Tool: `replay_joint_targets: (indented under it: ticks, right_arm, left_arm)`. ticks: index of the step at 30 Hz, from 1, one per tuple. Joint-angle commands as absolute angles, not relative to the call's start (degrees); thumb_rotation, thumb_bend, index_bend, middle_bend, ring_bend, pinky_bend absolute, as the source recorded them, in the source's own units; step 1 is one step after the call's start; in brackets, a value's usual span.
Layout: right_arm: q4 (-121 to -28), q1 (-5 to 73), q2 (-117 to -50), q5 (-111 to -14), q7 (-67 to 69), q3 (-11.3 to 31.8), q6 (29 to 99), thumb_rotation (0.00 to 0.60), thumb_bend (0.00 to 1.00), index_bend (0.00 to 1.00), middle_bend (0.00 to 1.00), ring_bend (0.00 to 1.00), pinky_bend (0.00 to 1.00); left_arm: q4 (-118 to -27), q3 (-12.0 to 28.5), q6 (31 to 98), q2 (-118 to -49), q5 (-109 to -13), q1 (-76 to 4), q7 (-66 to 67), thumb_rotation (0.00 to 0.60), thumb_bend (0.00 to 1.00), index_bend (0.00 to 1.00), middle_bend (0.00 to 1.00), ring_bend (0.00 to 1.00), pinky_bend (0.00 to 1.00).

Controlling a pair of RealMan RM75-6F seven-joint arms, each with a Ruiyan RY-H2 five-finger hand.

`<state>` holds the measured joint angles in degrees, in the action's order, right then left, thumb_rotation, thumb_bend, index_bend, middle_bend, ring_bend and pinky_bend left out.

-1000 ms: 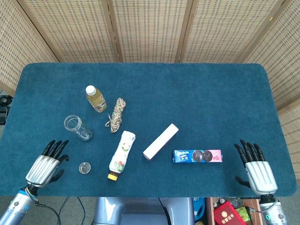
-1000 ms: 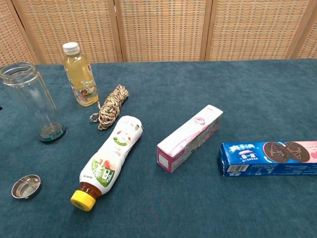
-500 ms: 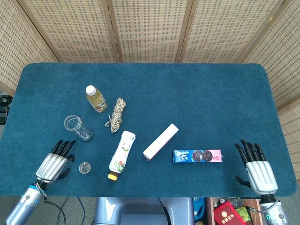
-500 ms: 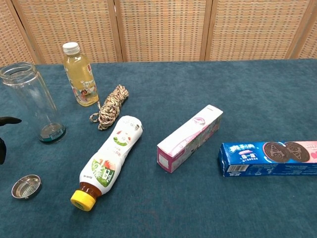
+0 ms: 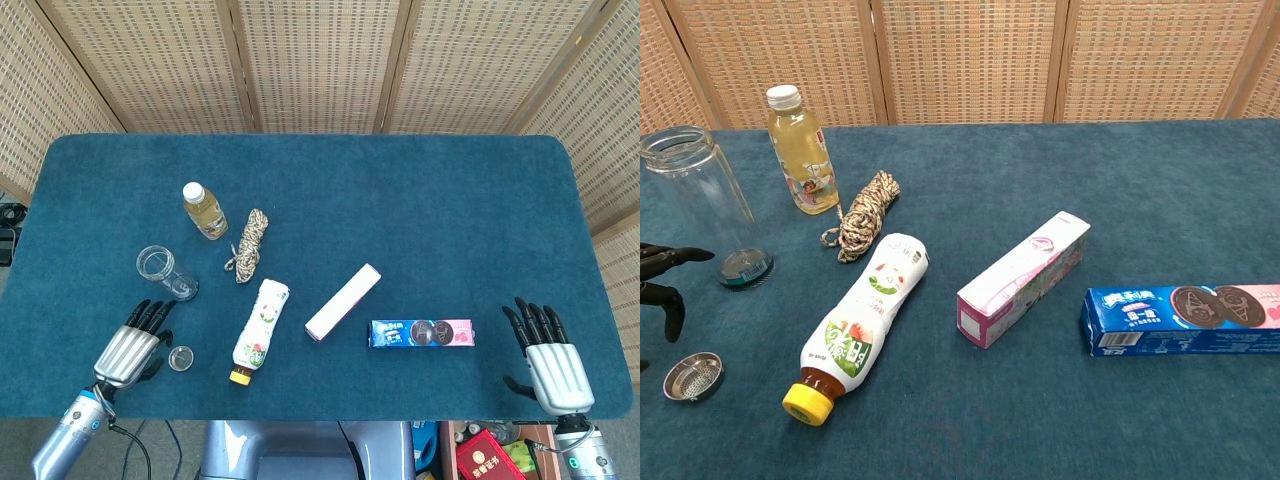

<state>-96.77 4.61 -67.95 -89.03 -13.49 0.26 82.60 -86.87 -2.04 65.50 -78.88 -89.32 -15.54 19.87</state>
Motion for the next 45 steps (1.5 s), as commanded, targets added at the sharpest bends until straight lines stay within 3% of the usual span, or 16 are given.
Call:
replay_joint_targets:
  ticks: [1, 45]
  right_arm:
    - [-96.8, 4.6, -67.9, -89.0, -13.4, 0.3, 82.6, 0.6, 0.0, 0.0, 0.0, 0.0, 0.0]
    - [-97.1, 4.4, -67.3, -89.2, -12.2, 0.3, 83.1, 0.6, 0.0, 0.0, 0.0, 0.0, 0.0]
  left_arm:
    - [-87.0, -2.1, 65.2, -79.2, -89.0, -15.8, 20.6, 0.6, 0.38, 0.47, 0.0, 0.0, 0.0]
    - [-86.1, -2.6, 63.9, -83.4, -85.6, -18.1, 24.4, 0.6, 0.42, 0.52, 0.0, 0.0, 0.0]
